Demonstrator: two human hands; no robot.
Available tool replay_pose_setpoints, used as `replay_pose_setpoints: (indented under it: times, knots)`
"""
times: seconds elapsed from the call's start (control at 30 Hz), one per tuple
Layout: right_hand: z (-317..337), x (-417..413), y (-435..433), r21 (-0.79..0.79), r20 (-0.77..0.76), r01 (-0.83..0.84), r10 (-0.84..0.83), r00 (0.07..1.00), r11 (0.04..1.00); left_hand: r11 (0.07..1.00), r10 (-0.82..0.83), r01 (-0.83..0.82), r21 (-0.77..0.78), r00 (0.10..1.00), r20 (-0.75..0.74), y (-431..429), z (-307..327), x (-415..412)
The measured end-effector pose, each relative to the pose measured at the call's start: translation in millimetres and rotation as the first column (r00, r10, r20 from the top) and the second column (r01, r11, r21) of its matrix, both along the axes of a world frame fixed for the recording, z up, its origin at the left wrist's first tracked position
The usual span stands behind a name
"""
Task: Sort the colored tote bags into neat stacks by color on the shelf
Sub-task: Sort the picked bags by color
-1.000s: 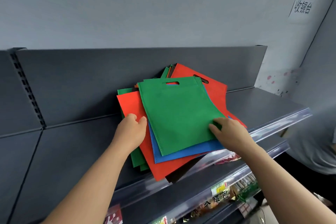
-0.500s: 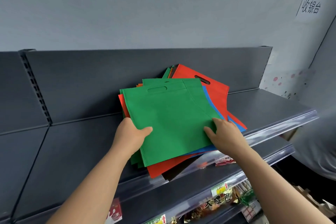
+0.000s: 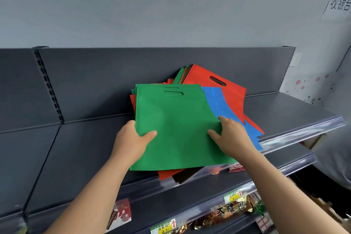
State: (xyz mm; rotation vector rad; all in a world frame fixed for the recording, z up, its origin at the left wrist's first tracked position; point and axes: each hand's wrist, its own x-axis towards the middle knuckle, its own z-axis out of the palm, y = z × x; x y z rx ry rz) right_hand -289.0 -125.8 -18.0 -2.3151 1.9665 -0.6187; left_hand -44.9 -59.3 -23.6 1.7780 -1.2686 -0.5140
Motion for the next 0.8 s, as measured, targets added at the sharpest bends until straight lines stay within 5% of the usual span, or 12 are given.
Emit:
replay_pose_setpoints:
  times: [0.37,0.8]
  knots:
    - [20,39,25,-0.078,0.48,-0.105,0.13,0.868,0.991,0.993,0.051,-0.056,-0.104,0.997,-0.05,33,10,34]
    - [18,214,81,-0.067,0.438,-0.338,0.332,0.835,0.939,0.973,0.211,-0.213,-0.082,0.977,-0.035,129,13,189]
